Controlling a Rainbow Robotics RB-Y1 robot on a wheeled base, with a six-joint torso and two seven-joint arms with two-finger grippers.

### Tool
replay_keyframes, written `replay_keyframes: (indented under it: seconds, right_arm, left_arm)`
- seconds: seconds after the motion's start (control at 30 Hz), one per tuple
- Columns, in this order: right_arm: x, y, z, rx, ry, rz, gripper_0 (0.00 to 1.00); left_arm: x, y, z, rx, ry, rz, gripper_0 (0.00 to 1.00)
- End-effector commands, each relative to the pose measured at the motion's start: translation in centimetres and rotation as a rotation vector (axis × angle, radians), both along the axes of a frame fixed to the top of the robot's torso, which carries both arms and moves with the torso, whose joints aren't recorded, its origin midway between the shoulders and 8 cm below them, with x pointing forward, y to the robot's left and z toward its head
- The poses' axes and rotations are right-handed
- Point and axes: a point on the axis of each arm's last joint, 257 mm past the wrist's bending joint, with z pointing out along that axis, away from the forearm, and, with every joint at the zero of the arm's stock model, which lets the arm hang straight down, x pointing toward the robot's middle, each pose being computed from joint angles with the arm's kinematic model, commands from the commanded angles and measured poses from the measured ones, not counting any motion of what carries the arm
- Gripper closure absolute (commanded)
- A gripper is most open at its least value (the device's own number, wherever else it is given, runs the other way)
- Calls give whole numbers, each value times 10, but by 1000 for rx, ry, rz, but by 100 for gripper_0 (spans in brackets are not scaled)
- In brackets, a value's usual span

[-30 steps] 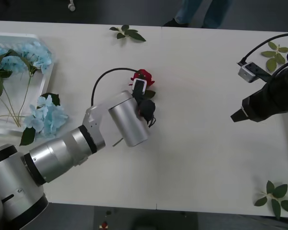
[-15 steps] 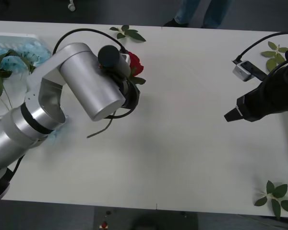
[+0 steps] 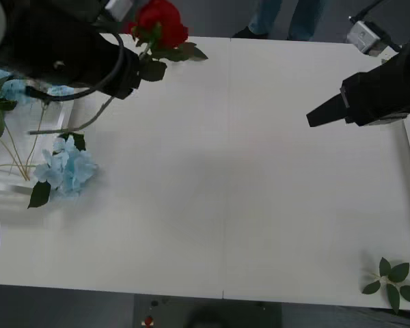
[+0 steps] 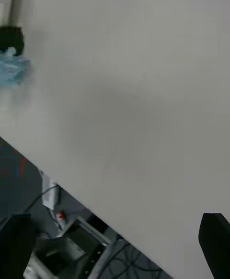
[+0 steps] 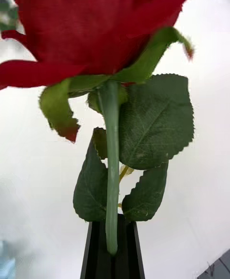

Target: Put the red flowers into the right box and the blue flowers into the left box

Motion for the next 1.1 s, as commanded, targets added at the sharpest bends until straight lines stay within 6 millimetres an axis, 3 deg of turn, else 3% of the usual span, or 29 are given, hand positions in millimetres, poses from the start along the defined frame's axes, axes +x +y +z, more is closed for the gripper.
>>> replay_keyframes:
  seconds: [0.03,0.17,0.3,0.47,0.67,0.87,1.1]
  right_arm:
    - [-3,8,44,126,6,-57,0]
    - [-10,16,54,179,31,-52,0]
    - [-14,29,59,245,55,-51,0]
    - [-19,51,51,340,96,-52,0]
    - [-16,88,29,451,-2,-21,0]
    - [-3,108,2,474,-181,41,0]
    - [1,135,14,572,-384,60,0]
  left_arm:
    - [-5,-9,25,-73,-79,-161,100]
    - [-9,-21,51,-238,-172,-327,100]
    - [-22,-42,82,-529,-274,-542,100]
    - [-33,-47,97,-681,-369,-684,100]
    - [-38,-57,102,-714,-477,-751,100]
    - [-41,-92,100,-771,-556,-780,100]
    - [-27,-122,85,-754,-571,-732,100]
